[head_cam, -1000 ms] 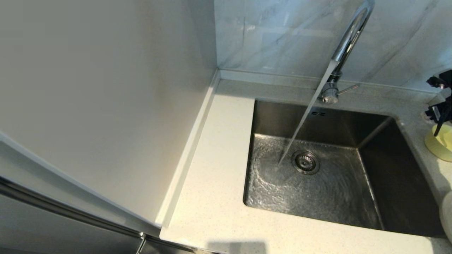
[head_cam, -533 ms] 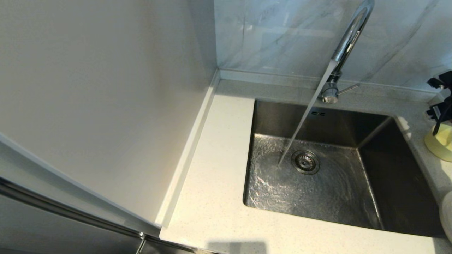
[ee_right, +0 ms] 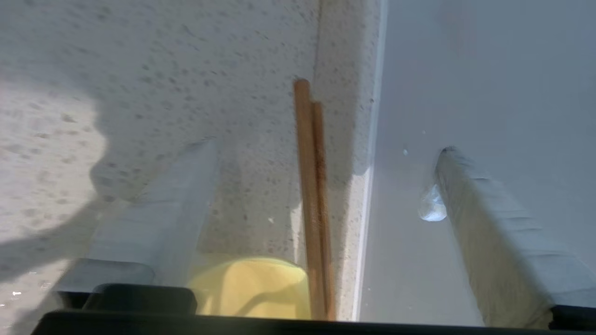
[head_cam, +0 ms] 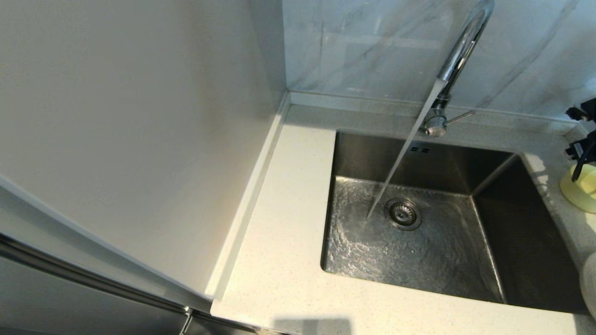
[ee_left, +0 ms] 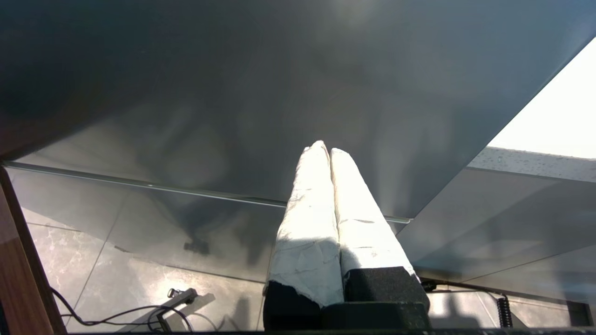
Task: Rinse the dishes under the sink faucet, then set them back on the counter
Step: Pick up the chopsticks
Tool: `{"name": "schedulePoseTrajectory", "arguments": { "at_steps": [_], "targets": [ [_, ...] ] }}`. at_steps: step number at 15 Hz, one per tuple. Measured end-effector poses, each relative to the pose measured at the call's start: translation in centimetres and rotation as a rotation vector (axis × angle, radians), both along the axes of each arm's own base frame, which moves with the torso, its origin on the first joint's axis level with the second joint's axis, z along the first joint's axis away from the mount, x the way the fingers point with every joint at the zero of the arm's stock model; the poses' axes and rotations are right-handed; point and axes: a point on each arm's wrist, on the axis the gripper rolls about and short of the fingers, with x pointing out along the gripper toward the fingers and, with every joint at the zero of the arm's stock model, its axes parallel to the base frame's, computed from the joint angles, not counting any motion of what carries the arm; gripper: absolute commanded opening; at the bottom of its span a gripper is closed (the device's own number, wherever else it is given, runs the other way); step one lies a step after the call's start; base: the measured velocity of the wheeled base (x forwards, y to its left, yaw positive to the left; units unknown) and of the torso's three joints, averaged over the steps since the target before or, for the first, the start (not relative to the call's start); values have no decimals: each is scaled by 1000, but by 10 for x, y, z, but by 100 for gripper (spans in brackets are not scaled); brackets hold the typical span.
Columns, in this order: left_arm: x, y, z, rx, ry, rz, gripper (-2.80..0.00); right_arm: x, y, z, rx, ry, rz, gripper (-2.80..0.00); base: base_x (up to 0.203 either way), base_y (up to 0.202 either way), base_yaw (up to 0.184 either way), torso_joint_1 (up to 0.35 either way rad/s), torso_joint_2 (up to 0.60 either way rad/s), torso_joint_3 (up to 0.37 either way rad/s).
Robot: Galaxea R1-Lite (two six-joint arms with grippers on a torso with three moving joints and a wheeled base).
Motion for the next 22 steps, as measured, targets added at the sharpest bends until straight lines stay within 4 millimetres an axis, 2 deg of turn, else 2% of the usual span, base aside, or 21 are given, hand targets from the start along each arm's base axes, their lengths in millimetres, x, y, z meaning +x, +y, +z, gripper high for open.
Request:
{"name": "schedulePoseTrajectory", "arguments": {
  "at_steps": [14, 18, 19, 20, 22],
  "targets": [
    [0, 0, 0, 0, 0, 1, -280, -4, 7, 9, -14, -4, 12, -280, 0, 0, 0, 0, 0, 0],
    [0, 0, 0, 0, 0, 1, -280, -9, 13, 21, -14, -35, 57, -280, 0, 0, 0, 0, 0, 0],
    [0, 0, 0, 0, 0, 0, -280, -11, 16, 24, -5, -41, 99, -67, 0, 0, 0, 0, 0, 0],
    [0, 0, 0, 0, 0, 1, -280, -13, 18, 27, 2, -43, 135, 0, 0, 0, 0, 0, 0, 0],
    [0, 0, 0, 0, 0, 1, -280, -18, 22, 29, -7, -22, 161, 0, 0, 0, 0, 0, 0, 0]
  ]
}}
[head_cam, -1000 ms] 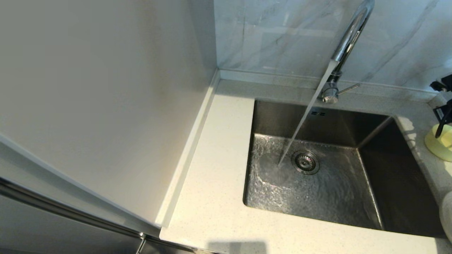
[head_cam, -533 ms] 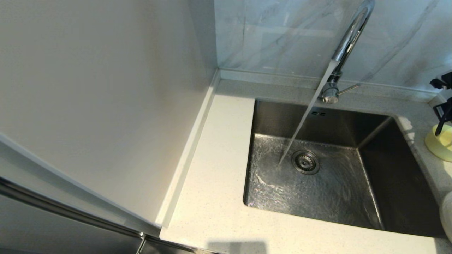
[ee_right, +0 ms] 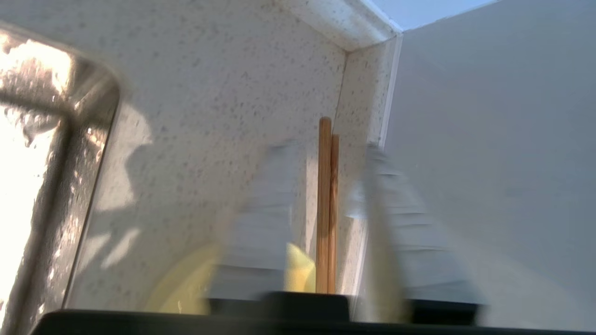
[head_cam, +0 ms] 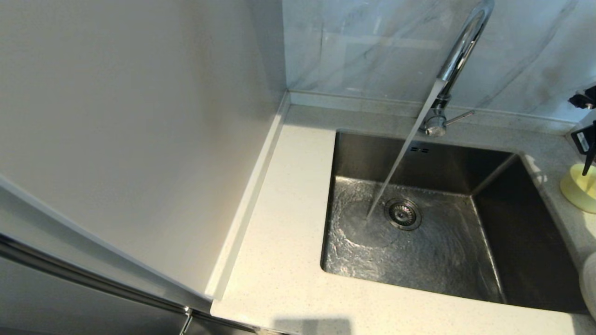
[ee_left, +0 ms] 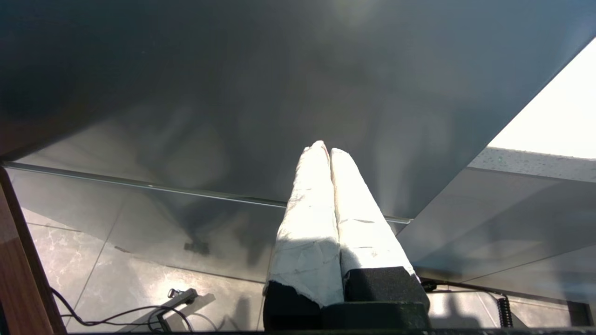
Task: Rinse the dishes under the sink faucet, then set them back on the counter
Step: Pick up the chopsticks
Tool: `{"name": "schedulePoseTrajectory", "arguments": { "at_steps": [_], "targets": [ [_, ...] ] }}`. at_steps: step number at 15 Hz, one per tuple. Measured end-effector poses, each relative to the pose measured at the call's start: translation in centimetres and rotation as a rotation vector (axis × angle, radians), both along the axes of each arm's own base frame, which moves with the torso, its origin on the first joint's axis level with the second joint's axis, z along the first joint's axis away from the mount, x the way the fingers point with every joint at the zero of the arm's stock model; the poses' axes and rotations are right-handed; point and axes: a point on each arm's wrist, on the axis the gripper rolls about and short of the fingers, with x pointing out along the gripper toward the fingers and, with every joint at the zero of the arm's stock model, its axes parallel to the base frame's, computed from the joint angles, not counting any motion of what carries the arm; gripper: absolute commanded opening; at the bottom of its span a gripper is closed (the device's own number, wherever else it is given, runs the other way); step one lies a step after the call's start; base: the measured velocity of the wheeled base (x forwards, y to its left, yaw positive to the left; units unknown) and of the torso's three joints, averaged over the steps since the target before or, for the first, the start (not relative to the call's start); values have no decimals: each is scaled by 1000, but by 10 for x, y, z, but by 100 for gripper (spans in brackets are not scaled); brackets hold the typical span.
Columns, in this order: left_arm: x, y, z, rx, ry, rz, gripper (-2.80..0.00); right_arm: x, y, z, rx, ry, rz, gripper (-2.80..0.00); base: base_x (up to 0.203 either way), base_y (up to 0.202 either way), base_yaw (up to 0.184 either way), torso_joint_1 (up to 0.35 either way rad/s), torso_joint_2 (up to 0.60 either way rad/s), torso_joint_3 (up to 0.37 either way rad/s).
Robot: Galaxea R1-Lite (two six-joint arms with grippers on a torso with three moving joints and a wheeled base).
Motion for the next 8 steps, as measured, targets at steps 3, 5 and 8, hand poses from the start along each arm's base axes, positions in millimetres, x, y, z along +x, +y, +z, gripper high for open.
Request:
{"name": "schedulePoseTrajectory", "arguments": {
  "at_steps": [3, 5, 8],
  "targets": [
    [0, 0, 0, 0, 0, 0, -280, -5, 3, 1, 9, 28, 2, 0, 0, 0, 0, 0, 0, 0],
    [0, 0, 0, 0, 0, -1, -280, -9, 5, -2, 45, 80, -2, 0, 0, 0, 0, 0, 0, 0],
    [0, 0, 0, 0, 0, -1, -280, -9, 5, -9, 112, 98, -30, 0, 0, 0, 0, 0, 0, 0]
  ]
}}
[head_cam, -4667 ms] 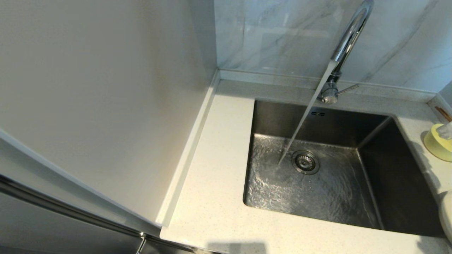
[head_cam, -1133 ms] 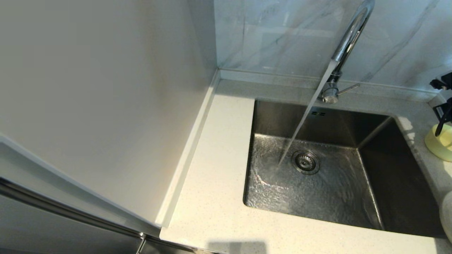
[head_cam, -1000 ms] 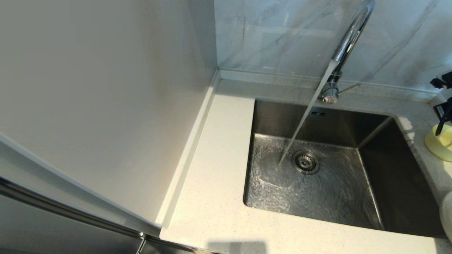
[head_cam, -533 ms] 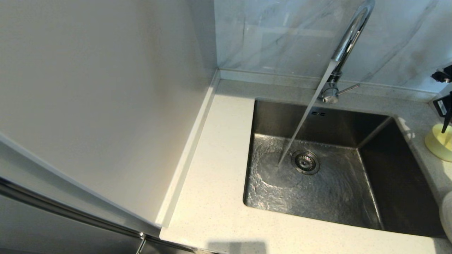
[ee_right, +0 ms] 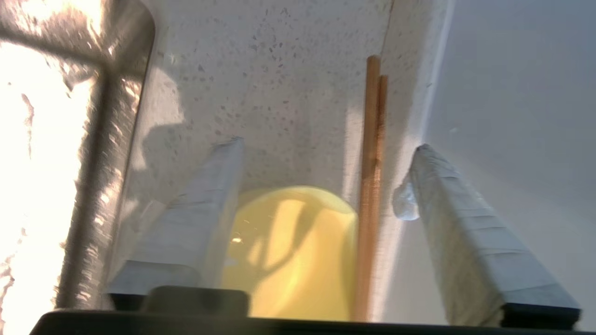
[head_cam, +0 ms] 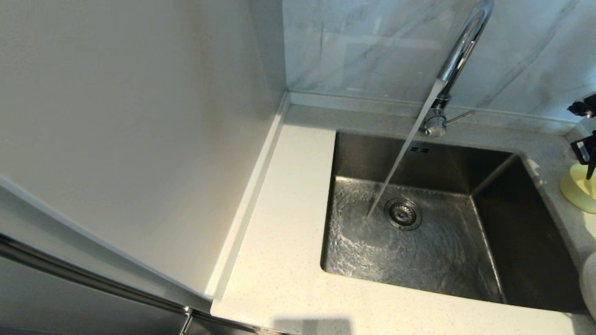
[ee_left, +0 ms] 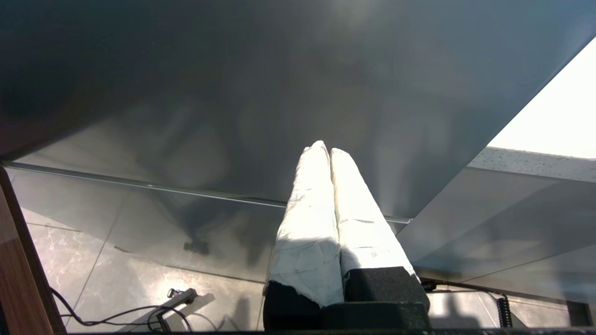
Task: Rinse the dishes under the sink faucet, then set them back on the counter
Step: Pick up the chopsticks
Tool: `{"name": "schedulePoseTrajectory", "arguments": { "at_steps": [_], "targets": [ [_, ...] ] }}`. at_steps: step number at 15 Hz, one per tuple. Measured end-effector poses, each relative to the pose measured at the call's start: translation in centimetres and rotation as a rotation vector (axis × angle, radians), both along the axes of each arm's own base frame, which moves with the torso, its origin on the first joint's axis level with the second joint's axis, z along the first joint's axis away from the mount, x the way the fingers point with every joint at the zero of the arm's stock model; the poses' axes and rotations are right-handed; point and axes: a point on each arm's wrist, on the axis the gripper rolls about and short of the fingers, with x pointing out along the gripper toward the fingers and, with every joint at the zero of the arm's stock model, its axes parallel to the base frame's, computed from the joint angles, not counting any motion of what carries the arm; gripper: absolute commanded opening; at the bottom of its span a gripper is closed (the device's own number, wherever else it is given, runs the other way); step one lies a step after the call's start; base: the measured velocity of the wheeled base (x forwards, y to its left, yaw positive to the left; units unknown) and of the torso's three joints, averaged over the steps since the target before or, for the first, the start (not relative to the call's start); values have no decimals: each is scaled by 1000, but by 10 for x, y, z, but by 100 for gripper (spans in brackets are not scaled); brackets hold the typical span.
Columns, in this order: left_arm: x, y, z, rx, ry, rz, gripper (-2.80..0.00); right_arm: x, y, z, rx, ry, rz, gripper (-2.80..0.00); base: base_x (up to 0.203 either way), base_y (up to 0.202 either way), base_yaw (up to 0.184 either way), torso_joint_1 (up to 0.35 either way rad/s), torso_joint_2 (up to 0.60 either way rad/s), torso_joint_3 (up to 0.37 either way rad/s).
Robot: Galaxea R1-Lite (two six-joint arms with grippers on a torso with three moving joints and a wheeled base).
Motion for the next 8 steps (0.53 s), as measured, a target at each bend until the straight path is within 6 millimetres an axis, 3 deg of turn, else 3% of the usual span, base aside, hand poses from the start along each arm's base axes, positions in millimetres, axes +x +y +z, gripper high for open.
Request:
{"name": "schedulePoseTrajectory", "arguments": {
  "at_steps": [4, 8],
  "targets": [
    [0, 0, 0, 0, 0, 0, -280, 10, -5, -2, 16, -39, -26, 0, 0, 0, 0, 0, 0, 0],
    [0, 0, 0, 0, 0, 0, -280, 21, -12, -2, -88, -99, -16, 0, 0, 0, 0, 0, 0, 0]
  ]
}}
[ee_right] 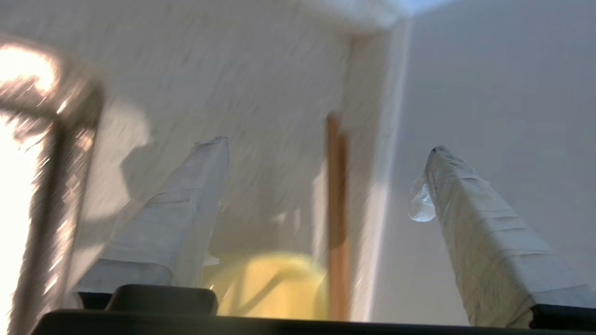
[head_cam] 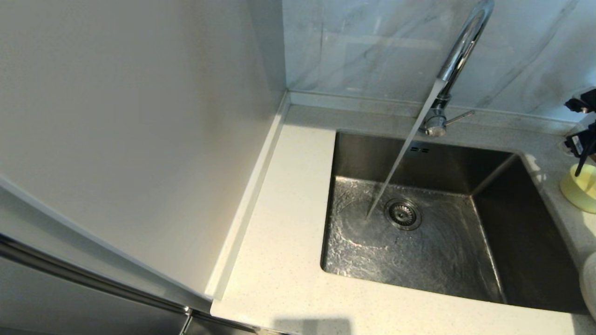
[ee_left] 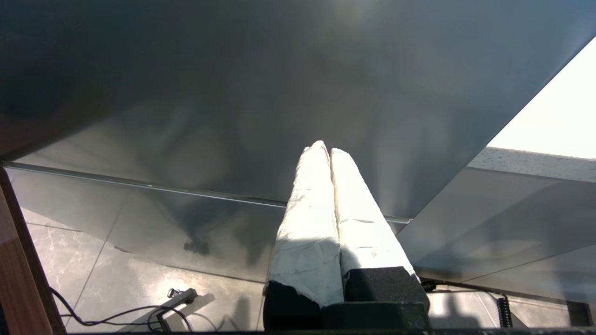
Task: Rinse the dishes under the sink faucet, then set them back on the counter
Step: Pick up the chopsticks
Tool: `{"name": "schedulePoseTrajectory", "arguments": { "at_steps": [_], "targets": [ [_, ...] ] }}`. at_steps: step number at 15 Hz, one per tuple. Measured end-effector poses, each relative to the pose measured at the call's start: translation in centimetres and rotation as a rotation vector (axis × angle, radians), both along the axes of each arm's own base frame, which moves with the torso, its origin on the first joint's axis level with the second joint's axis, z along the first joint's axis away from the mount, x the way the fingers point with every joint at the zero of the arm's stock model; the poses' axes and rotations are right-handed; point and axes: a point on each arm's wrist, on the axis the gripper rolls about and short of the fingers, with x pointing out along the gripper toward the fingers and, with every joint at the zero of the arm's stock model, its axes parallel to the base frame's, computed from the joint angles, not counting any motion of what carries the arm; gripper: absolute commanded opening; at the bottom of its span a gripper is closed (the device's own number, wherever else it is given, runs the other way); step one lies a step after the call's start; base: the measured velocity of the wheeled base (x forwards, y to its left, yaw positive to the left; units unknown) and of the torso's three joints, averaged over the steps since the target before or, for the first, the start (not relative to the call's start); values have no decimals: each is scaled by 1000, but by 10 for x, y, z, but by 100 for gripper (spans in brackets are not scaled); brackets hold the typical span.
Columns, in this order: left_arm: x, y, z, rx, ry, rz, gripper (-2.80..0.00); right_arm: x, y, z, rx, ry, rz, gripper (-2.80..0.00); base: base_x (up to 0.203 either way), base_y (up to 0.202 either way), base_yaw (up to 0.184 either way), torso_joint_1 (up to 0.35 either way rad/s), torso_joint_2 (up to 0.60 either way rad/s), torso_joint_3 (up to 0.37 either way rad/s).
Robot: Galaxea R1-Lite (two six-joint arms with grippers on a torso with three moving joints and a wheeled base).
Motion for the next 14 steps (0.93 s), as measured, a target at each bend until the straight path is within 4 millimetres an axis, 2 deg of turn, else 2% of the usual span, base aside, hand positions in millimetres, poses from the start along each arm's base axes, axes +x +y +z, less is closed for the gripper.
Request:
{"name": "schedulePoseTrajectory", "arguments": {
  "at_steps": [5, 14],
  "targets": [
    [0, 0, 0, 0, 0, 0, -280, 9, -5, -5, -78, -29, 12, 0, 0, 0, 0, 0, 0, 0],
    [0, 0, 0, 0, 0, 0, -280, 28, -19, -29, -308, -79, 37, 0, 0, 0, 0, 0, 0, 0]
  ]
}}
